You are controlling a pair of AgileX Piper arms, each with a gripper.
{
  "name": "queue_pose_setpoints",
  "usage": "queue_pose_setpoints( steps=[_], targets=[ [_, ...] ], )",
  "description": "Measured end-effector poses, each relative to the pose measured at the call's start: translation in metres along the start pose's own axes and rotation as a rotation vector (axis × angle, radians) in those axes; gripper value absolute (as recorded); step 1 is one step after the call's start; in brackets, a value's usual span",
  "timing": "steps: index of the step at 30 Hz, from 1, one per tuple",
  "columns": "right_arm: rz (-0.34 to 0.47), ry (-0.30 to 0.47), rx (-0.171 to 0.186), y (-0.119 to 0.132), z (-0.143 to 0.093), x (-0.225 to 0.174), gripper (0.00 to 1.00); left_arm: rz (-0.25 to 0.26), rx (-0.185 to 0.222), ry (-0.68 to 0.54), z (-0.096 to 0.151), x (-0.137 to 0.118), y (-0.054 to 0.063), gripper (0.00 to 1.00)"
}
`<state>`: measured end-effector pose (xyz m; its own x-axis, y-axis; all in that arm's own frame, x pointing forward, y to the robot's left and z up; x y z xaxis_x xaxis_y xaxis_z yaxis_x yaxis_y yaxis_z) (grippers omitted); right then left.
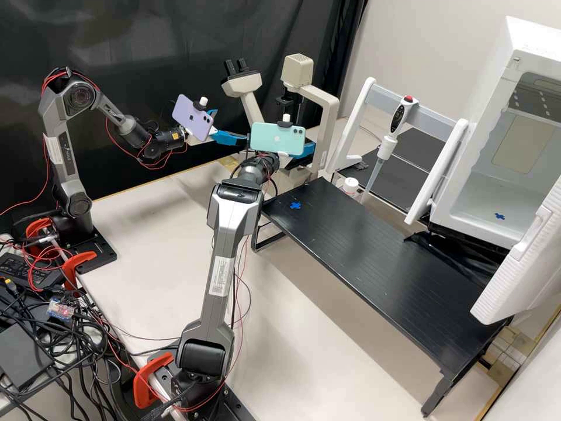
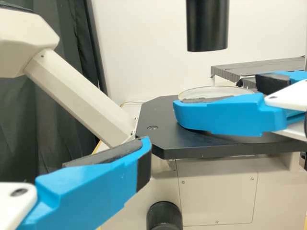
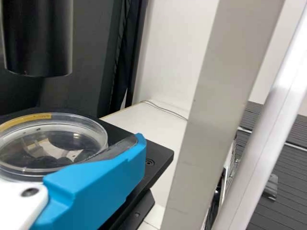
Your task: Move the petri dish to the bench
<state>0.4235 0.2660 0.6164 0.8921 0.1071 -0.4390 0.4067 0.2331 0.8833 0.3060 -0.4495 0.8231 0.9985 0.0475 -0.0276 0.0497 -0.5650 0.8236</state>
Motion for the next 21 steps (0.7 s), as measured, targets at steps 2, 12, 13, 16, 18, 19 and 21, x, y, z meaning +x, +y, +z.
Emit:
queue_pose_setpoints(
  steps=[2,12,13,16,18,19,21],
  targets=[
    [-0.002,0.0,0.0,-0.0002,0.0,0.0,0.0,0.0,0.0,0.0,0.0,0.0,0.0,1.0],
    [-0.039,-0.002,0.019,-0.0043,0.0012,-0.0011,0.0,0.0,0.0,0.0,0.0,0.0,0.0,1.0],
    [-0.038,-0.002,0.019,-0.0038,0.0009,-0.0016,0.0,0.0,0.0,0.0,0.0,0.0,0.0,1.0],
    [-0.041,-0.001,0.02,-0.0035,0.0008,-0.0026,0.0,0.0,0.0,0.0,0.0,0.0,0.0,1.0],
    [-0.043,-0.003,0.03,-0.0031,0.0012,-0.005,0.0,0.0,0.0,0.0,0.0,0.0,0.0,1.0],
    [-0.044,-0.003,0.03,-0.0031,0.0024,-0.0056,0.0,0.0,0.0,0.0,0.0,0.0,0.0,1.0],
    [-0.045,-0.005,0.032,-0.0032,0.0042,-0.0062,0.0,0.0,0.0,0.0,0.0,0.0,0.0,1.0]
  ],
)
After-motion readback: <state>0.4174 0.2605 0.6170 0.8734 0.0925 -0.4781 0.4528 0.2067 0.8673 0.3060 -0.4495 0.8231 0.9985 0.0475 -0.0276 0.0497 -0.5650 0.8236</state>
